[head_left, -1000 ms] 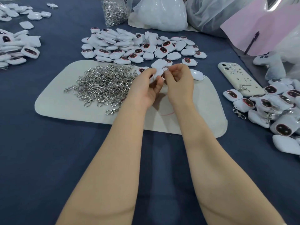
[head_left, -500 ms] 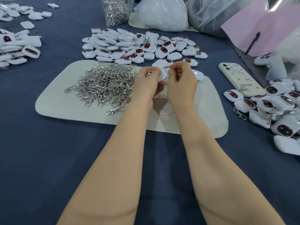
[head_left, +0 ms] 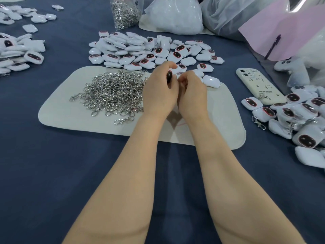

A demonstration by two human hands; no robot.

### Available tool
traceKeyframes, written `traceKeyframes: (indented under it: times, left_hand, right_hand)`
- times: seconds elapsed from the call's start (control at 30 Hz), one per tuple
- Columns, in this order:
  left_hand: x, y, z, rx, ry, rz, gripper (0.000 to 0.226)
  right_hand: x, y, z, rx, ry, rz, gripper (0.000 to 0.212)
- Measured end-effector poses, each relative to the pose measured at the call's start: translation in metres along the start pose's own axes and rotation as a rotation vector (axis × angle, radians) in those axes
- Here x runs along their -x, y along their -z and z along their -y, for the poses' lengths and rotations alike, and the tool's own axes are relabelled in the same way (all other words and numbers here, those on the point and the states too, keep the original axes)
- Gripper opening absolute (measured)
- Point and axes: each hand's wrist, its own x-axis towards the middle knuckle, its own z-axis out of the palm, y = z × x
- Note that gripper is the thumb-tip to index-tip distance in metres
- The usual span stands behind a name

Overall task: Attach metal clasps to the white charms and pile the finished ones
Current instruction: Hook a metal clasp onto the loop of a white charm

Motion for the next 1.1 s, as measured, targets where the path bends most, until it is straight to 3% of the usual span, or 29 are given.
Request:
traceKeyframes:
  times: [0.13,0.2,0.3,0.37,0.47,0.6,0.77,1.1]
  left_hand:
    - [0.001,-0.002,-0.005,0.016,0.010,-0.029,0.025]
    - [-0.003,-0.003,-0.007,0.209,0.177,-0.033,0.020]
    - [-0.006,-0.001,-0.011,0.691,0.558,-0.029,0.005]
    - [-0.009,0.001,-0.012,0.911,0.719,-0.017,0.012]
    - [-0.011,0.002,-0.010,1.059,0.864,0.010,0.016]
    - [-0.011,0.001,-0.009,1.061,0.998,0.051,0.012]
    - [-0.010,-0.001,-0.009,0.946,0.911,0.083,0.015]
    - [-0.009,0.004,-0.003,0.484,0.434,0.048,0.014]
  right_hand:
    - [0.000,0.000,0.000,-0.139,-0.084,0.011,0.013]
    - [-0.001,0.000,0.002,-0.214,-0.115,-0.011,0.017]
    - [-0.003,-0.001,0.002,-0.303,-0.165,0.007,0.015]
    - [-0.003,-0.003,0.001,-0.310,-0.174,0.015,0.011]
    - [-0.003,-0.002,0.001,-0.324,-0.175,-0.037,0.008]
    - [-0.003,-0.001,0.004,-0.386,-0.179,-0.095,0.008]
    - [-0.003,0.000,0.004,-0.368,-0.204,-0.095,0.009]
    - [-0.002,0.004,0.001,-0.137,-0.027,-0.053,0.011]
